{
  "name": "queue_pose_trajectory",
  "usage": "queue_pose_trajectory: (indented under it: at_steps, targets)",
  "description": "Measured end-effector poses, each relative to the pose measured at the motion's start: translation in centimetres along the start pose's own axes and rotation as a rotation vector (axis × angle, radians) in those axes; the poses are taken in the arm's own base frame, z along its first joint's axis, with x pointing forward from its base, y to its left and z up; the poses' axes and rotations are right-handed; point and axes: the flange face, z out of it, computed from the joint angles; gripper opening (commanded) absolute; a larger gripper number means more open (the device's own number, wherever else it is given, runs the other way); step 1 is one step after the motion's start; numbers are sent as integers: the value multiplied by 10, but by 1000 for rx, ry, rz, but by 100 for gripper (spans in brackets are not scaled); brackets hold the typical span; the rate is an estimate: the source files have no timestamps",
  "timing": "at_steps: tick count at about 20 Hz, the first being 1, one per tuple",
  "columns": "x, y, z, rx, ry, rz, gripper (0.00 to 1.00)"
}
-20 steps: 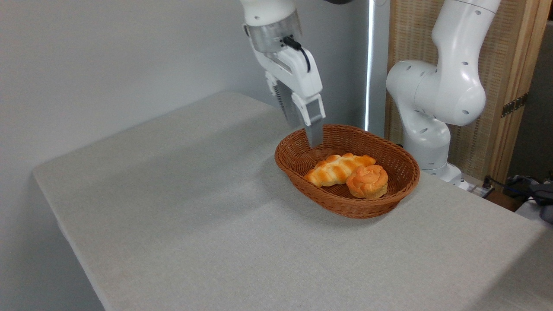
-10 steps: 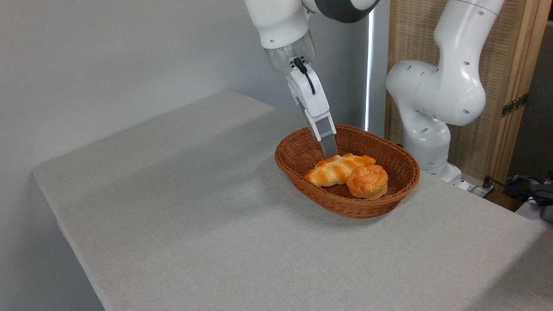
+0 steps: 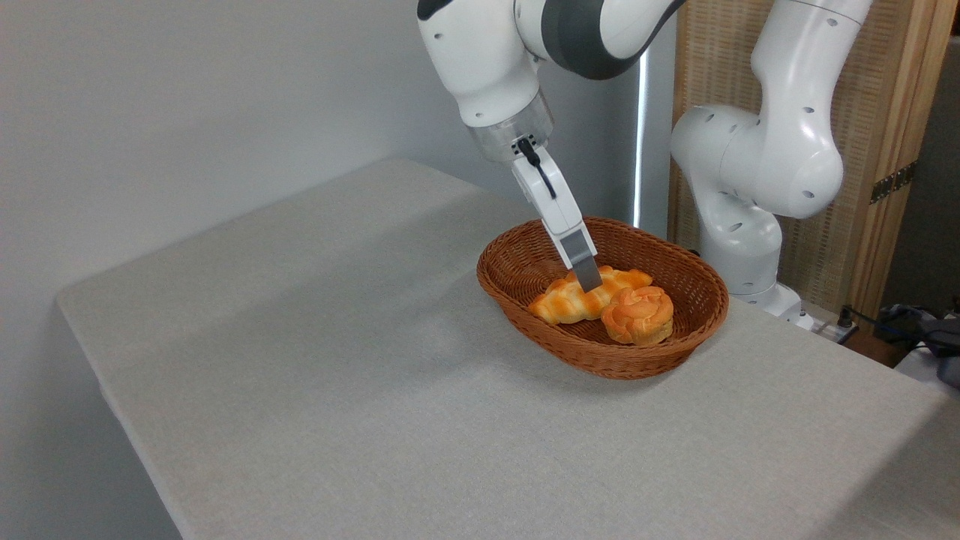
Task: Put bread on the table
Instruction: 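Close the gripper on the braided roll inside the basket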
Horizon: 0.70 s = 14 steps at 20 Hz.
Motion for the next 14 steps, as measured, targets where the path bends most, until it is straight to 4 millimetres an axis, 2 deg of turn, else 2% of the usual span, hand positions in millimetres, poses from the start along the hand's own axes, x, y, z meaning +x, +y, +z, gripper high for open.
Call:
queue_pose_trajectory:
  at_steps: [14]
  targets:
    - [15,-4,36,27,-7,22,100]
